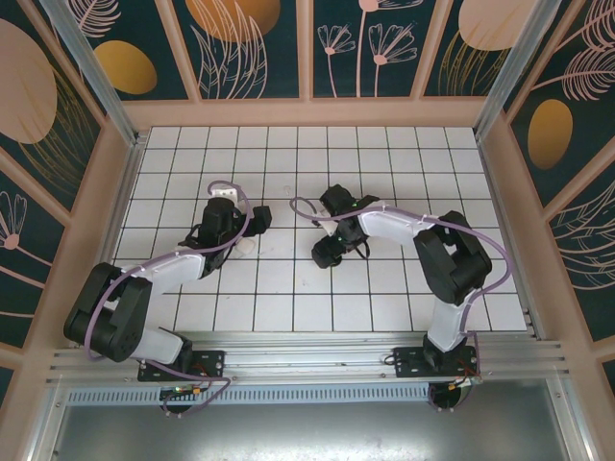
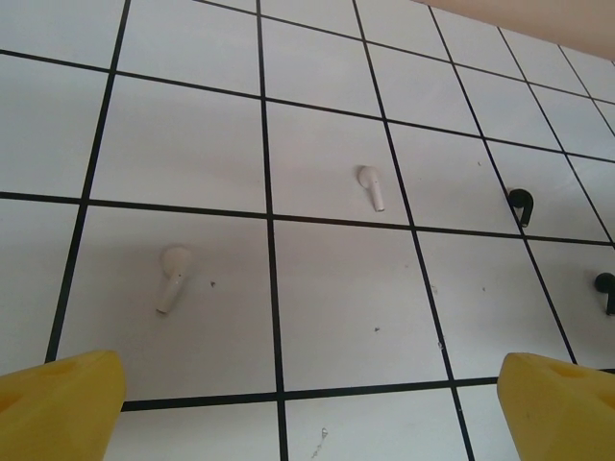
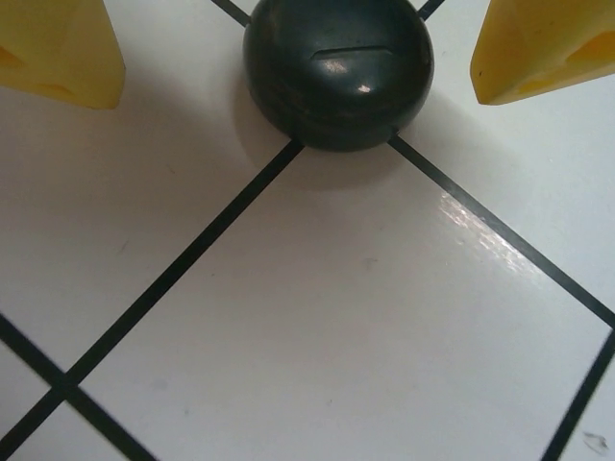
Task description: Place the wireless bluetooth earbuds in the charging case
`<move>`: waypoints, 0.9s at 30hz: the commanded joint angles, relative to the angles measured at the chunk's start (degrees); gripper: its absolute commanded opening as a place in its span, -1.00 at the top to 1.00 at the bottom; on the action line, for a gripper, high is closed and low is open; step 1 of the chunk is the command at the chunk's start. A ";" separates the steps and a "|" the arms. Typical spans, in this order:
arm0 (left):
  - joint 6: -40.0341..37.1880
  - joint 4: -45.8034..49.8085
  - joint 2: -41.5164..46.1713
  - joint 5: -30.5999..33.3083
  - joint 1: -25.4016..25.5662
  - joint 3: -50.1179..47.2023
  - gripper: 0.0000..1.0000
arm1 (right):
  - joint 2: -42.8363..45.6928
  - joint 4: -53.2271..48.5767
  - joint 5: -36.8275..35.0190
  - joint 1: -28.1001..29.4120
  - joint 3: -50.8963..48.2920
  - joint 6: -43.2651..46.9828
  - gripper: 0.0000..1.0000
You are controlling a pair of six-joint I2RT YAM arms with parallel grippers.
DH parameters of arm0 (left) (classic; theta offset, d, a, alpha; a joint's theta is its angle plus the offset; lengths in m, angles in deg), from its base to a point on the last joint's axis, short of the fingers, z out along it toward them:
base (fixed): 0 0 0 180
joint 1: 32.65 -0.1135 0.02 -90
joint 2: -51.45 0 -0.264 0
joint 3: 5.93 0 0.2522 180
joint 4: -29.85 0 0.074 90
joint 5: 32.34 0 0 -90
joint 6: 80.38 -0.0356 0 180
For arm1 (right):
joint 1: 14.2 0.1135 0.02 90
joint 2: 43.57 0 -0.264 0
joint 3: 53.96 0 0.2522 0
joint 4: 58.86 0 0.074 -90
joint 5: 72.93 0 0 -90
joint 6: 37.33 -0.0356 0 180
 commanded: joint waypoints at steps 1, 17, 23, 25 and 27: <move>0.81 -0.74 -0.46 -0.37 0.11 0.40 -0.97 | -1.82 -3.12 -2.28 1.57 1.98 -0.06 -0.81; 4.09 -1.06 5.47 7.15 0.06 -0.67 -0.97 | -2.64 -3.51 -4.36 3.38 2.59 -3.15 -0.19; -4.31 -1.87 9.30 -3.35 0.11 -2.26 -0.93 | 1.11 0.09 -0.46 2.13 2.00 -8.33 0.03; -6.14 -3.32 10.50 -7.44 0.07 -3.12 -0.84 | 2.52 1.42 0.71 1.47 1.86 -10.97 0.06; -7.11 -4.96 11.28 -10.89 0.09 -3.60 -0.78 | 4.27 2.69 1.22 0.73 2.02 -14.13 0.07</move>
